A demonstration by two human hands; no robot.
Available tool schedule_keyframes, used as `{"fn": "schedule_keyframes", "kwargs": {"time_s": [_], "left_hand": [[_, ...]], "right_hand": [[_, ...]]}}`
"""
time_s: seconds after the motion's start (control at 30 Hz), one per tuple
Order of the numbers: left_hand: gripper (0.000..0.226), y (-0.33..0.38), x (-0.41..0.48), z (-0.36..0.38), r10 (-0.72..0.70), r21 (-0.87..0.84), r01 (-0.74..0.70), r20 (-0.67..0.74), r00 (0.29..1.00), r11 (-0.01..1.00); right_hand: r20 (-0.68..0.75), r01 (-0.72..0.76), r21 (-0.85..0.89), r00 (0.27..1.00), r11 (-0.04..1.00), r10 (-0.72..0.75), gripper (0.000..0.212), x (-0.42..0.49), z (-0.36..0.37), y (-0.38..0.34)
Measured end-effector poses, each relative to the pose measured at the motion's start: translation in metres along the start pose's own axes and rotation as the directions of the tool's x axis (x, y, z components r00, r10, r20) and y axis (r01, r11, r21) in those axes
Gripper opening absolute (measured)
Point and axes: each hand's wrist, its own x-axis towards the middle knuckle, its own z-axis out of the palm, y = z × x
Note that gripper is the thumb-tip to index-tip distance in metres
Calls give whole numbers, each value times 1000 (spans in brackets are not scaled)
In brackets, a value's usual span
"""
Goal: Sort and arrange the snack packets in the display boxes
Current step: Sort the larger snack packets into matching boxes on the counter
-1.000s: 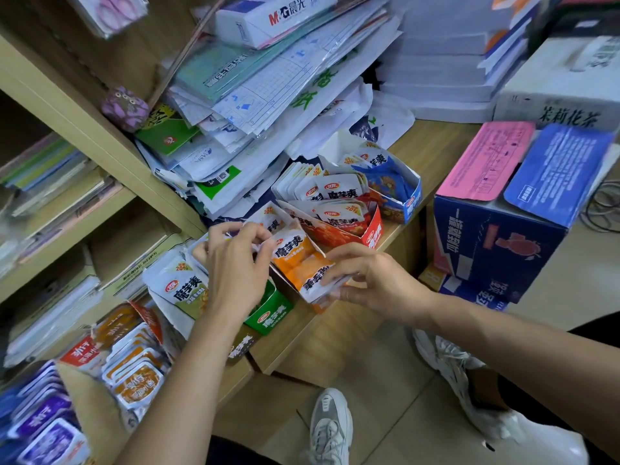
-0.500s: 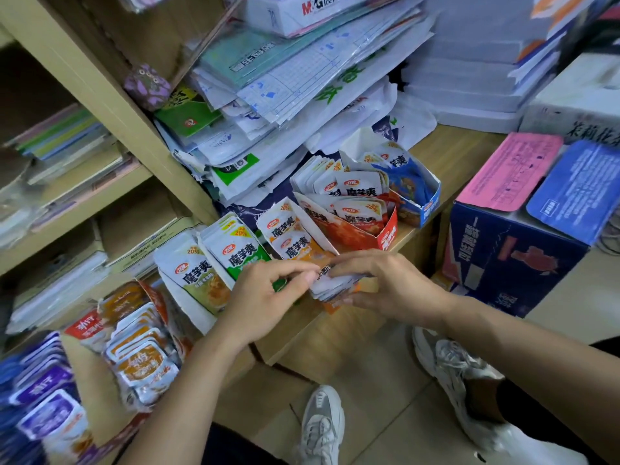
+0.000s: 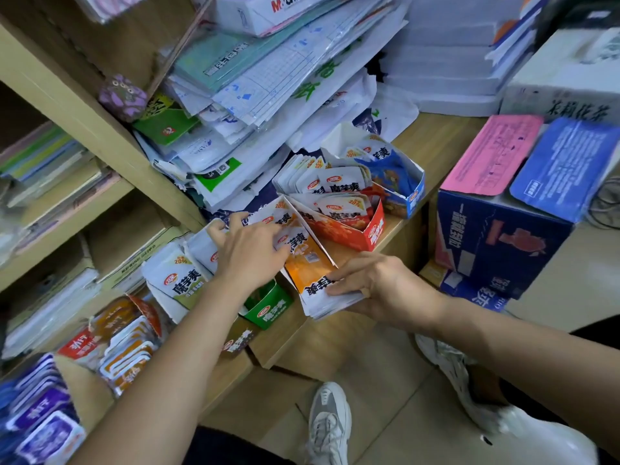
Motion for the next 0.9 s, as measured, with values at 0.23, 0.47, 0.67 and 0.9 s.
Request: {"fn": "schedule_keyframes", "kwargs": {"time_s": [0.23,0.47,0.67,0.9], "left_hand": [[15,16,15,3,-159,39,156,96,983,987],[20,33,26,1,-287,51,287,-12,958,957],[20,21,29,4,-218,-6,218,-21,976,976],[19,-3,10,0,-17,-305,-12,-91,996,952]], "right_hand": [[-8,-8,45,1000,999,8,29,0,1,-2],[-10,-28,57,1000,998,28,30,2,1,-4],[16,-37,55,999,998,36,29,4,0,-6],[26,-68,45,997,997,67,30,5,-3,-9]]}}
